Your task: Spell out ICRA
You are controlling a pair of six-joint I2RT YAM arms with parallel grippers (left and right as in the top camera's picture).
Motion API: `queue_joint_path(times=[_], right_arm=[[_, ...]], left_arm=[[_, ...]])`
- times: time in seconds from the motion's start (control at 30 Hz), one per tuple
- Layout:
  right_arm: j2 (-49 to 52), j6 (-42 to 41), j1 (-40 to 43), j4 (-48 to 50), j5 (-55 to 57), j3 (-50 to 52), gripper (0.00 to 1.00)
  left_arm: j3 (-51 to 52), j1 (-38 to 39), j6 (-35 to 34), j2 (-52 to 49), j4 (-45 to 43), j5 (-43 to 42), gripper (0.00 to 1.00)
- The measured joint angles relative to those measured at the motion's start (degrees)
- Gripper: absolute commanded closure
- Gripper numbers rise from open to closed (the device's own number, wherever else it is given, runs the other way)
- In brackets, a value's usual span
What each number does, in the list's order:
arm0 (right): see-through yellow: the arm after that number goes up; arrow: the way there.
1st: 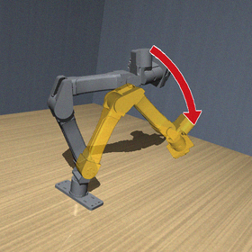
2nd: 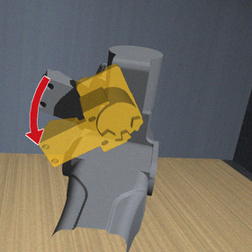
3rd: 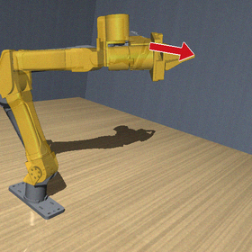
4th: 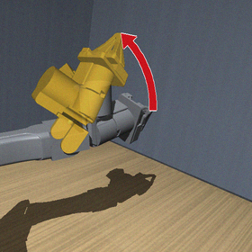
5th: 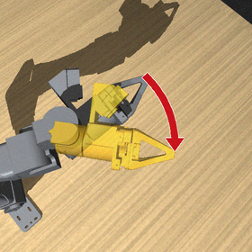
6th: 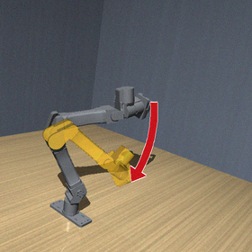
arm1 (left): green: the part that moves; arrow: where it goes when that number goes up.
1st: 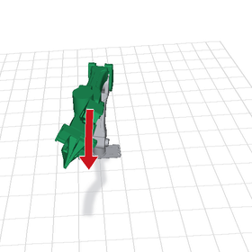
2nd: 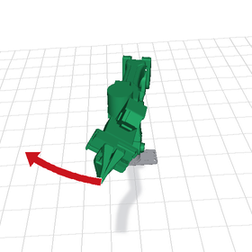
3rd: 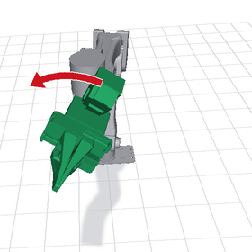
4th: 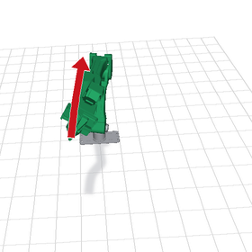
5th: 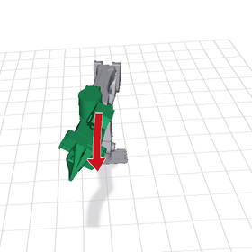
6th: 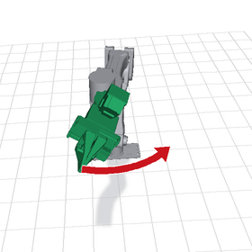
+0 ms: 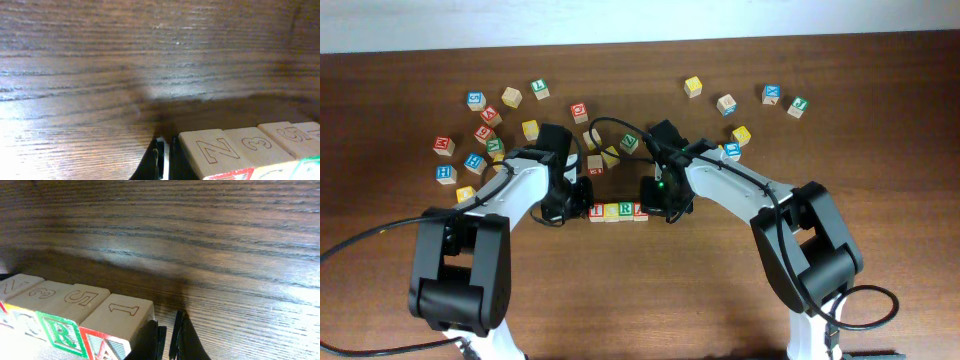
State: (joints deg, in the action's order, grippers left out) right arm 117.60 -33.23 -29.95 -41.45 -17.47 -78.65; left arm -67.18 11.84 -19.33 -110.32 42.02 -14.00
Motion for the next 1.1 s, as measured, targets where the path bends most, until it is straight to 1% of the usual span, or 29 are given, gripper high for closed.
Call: queue_joint_path(times=[0.13,0.2,0.27,0.37,0.43,0.5,0.57,0.63,0.7,0.73,0.77,0.8,0.83,0.87,0.93,1.03,1.1], right_arm=[[0.0,0.0,0.0,0.0,0.0,0.0,0.95],[0.0,0.0,0.0,-0.3,0.0,-0.1,0.91],[0.0,0.0,0.0,-0.7,0.0,-0.2,0.91],[0.0,0.0,0.0,-2.1,0.7,-0.4,0.88],[0.0,0.0,0.3,-3.8,1.3,-0.9,0.88],[0.0,0.0,1.1,-7.6,2.6,-1.7,0.87],[0.2,0.7,3.8,-15.4,5.2,-4.8,0.86],[-0.5,1.7,5.7,-21.7,7.0,-8.1,0.8],[-4.9,2.4,7.0,-26.8,9.7,-10.2,0.77],[-8.3,2.6,7.0,-28.9,10.9,-10.5,0.74],[-13.0,2.7,6.9,-32.0,12.1,-10.6,0.66],[-17.9,3.1,6.7,-34.0,13.0,-10.9,0.39],[-22.0,3.6,6.2,-35.0,13.7,-11.4,0.16],[-27.8,3.1,4.5,-38.3,15.7,-11.7,0.02],[-36.4,1.9,-0.5,-41.4,18.4,-11.3,0.02],[-45.8,-1.7,-7.7,-43.1,21.4,-9.0,0.02],[-47.9,-3.1,-9.2,-43.0,22.4,-7.6,0.02]], left_arm=[[0.0,0.0,0.0,0.0,0.1,0.2,1.0],[-0.1,0.3,0.0,0.0,0.2,1.1,0.99],[-0.5,0.3,0.0,0.0,0.6,1.8,1.0],[-2.4,-0.8,0.0,-1.0,2.8,2.8,1.0],[-4.5,-2.4,0.0,-2.0,5.4,3.8,1.0],[-6.6,-4.2,0.0,-2.3,8.0,4.6,1.0],[-9.8,-6.2,0.0,-2.3,12.3,5.5,0.98],[-10.4,-7.4,0.0,-0.5,14.2,6.0,0.95],[-10.5,-9.0,0.0,6.4,15.4,6.4,0.82],[-10.6,-9.3,0.2,9.4,16.0,6.5,0.72],[-10.7,-9.6,0.1,14.0,17.6,6.7,0.27],[-10.9,-9.7,0.1,19.2,18.9,6.8,0.0],[-11.3,-9.7,0.2,23.6,20.0,6.8,0.01],[-11.7,-9.7,0.1,27.2,20.9,6.8,0.01],[-12.0,-9.7,0.0,32.6,23.4,7.0,0.01],[-12.0,-9.7,0.0,33.2,24.9,7.2,0.01],[-12.0,-9.7,0.0,33.2,25.1,7.2,0.01]])
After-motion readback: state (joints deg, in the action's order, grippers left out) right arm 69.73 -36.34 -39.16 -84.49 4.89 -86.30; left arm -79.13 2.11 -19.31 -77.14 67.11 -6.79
